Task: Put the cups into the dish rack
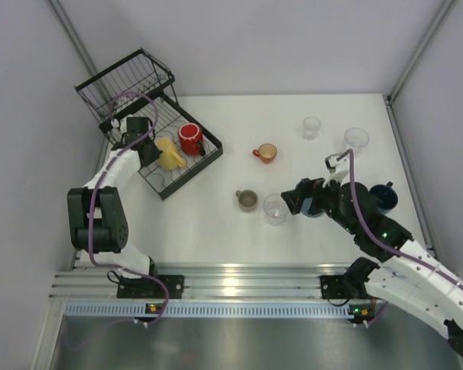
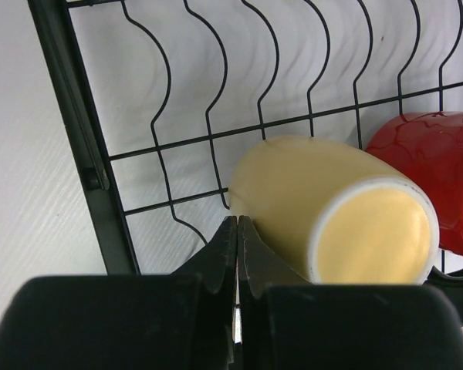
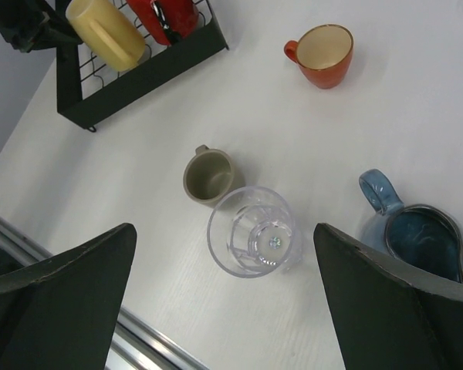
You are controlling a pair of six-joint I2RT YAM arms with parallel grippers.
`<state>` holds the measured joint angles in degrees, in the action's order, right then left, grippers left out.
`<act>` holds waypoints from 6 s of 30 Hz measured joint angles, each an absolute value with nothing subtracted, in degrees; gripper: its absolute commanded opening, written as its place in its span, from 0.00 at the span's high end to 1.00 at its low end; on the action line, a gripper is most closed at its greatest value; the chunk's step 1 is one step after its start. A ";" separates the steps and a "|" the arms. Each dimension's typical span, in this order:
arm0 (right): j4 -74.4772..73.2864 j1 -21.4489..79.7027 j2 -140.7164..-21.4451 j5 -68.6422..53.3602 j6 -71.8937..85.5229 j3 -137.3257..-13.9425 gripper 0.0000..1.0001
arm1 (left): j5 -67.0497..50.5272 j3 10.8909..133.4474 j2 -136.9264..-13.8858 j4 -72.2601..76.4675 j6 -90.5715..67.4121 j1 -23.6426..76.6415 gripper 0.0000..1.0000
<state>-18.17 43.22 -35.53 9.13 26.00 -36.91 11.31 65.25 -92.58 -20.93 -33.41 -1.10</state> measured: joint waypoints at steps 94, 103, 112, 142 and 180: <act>-38.63 7.75 -80.90 0.69 12.34 -68.16 0.55 | -35.14 47.66 -51.22 -18.57 -36.69 4.25 0.24; -40.29 6.87 -77.21 -8.45 8.34 -65.10 0.55 | -37.89 46.46 -51.48 -18.57 -36.71 5.41 0.25; -41.45 7.99 -74.96 -8.56 5.45 -59.86 0.50 | -38.00 46.26 -51.16 -18.72 -37.87 5.74 0.25; -40.36 17.47 -80.12 1.48 2.55 -55.79 0.61 | -34.59 51.79 -49.12 -18.02 -43.40 5.74 0.25; -45.15 14.24 -88.18 -3.75 4.32 -76.07 1.00 | -38.70 47.35 -58.81 1.80 -41.78 11.62 0.31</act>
